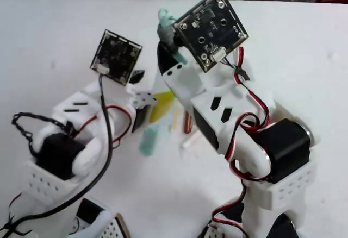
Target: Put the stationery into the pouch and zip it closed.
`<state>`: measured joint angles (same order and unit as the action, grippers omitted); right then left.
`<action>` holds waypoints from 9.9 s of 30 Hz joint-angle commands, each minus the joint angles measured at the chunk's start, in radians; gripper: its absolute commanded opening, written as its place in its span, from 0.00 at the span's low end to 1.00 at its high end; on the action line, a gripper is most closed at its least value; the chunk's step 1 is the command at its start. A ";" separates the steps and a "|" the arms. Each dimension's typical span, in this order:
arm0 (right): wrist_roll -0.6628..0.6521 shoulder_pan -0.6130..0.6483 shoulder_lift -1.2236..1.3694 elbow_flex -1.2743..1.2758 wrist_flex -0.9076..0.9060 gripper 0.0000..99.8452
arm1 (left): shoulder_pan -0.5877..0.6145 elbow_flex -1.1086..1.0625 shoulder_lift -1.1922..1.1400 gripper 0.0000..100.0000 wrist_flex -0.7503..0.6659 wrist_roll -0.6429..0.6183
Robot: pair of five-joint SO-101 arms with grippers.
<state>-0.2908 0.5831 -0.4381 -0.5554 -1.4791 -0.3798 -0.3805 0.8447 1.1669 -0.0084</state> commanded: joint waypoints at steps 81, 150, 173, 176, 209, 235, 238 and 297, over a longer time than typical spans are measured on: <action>-0.077 0.160 -0.312 0.704 -0.016 0.02 | -0.107 -0.862 0.978 0.15 -0.229 0.011; -0.281 -0.303 -0.185 0.694 0.349 0.02 | -0.110 -0.827 0.980 0.02 -0.098 0.052; -0.153 -0.251 -0.380 0.692 0.202 0.30 | 0.252 -0.683 0.980 0.02 -0.069 0.046; -0.149 -0.263 -0.363 0.692 0.166 0.30 | 0.320 -0.684 0.980 0.02 -0.071 0.046; 0.712 -0.504 0.487 0.684 0.372 0.30 | 0.202 -1.094 0.978 0.02 -0.445 0.044; 0.781 -0.417 0.719 0.684 0.585 0.25 | 0.203 -1.112 0.978 0.02 -0.451 0.046; 0.781 -0.421 0.722 0.687 0.604 0.23 | 0.203 -1.114 0.978 0.02 -0.451 0.046; 0.715 -0.481 0.829 0.511 0.421 0.02 | 0.203 -0.936 0.978 0.19 -0.187 -0.061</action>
<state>0.4780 0.1135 0.4764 -0.0184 -1.0372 -0.1695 -1.3748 1.8267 0.9597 -0.0514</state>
